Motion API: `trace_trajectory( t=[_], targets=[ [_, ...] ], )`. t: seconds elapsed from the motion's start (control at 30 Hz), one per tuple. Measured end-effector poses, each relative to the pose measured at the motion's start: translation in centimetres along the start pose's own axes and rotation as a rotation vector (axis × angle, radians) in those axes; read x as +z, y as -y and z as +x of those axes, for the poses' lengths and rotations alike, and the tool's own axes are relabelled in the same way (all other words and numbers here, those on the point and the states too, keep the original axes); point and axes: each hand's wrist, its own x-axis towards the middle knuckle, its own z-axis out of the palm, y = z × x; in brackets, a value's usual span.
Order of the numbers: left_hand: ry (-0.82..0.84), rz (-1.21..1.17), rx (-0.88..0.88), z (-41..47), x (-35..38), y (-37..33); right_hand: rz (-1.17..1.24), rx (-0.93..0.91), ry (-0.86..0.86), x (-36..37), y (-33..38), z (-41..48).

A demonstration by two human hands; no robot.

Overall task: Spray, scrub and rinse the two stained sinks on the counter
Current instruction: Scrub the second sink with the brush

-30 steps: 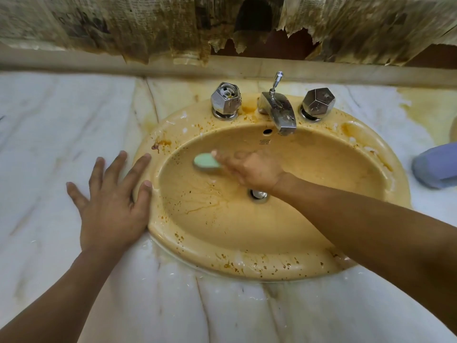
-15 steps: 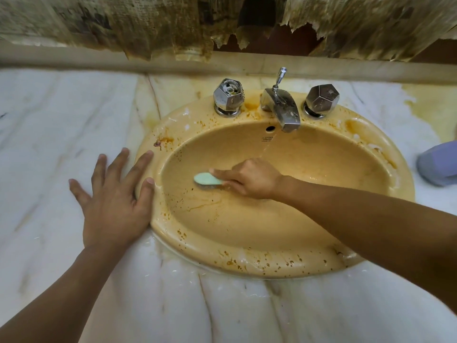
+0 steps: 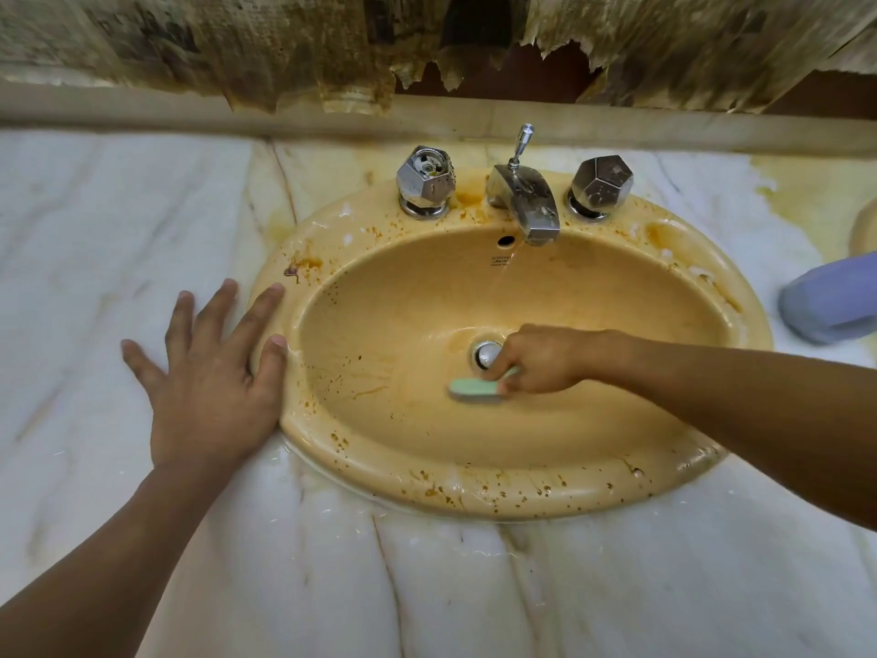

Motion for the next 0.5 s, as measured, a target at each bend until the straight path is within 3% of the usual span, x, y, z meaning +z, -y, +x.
trace_trajectory(
  t=[0.1, 0.17, 0.23, 0.3, 0.33, 0.5],
  targets=[
    [-0.004, 0.007, 0.000, 0.0, 0.0, 0.0, -0.152, 0.202, -0.231, -0.4, -0.9, 1.1],
    [-0.006, 0.001, 0.002, 0.0, 0.0, 0.0, -0.067, 0.177, -0.288, 0.4, 1.2, 2.4],
    [-0.003, 0.003, 0.006, 0.0, 0.0, 0.1, 0.105, 0.006, -0.163, 1.4, 3.1, 2.3],
    [0.000, 0.000, 0.007, 0.0, 0.0, 0.1, 0.109, -0.075, 0.001, 1.4, 2.9, 1.0],
    [0.000, -0.002, 0.004, 0.0, 0.0, 0.1, 0.059, -0.061, 0.002, 1.1, 2.1, 0.7],
    [0.010, -0.004, 0.000, 0.0, -0.1, 0.0, -0.179, 0.299, -0.324, 0.0, -0.3, 1.9]
  ],
)
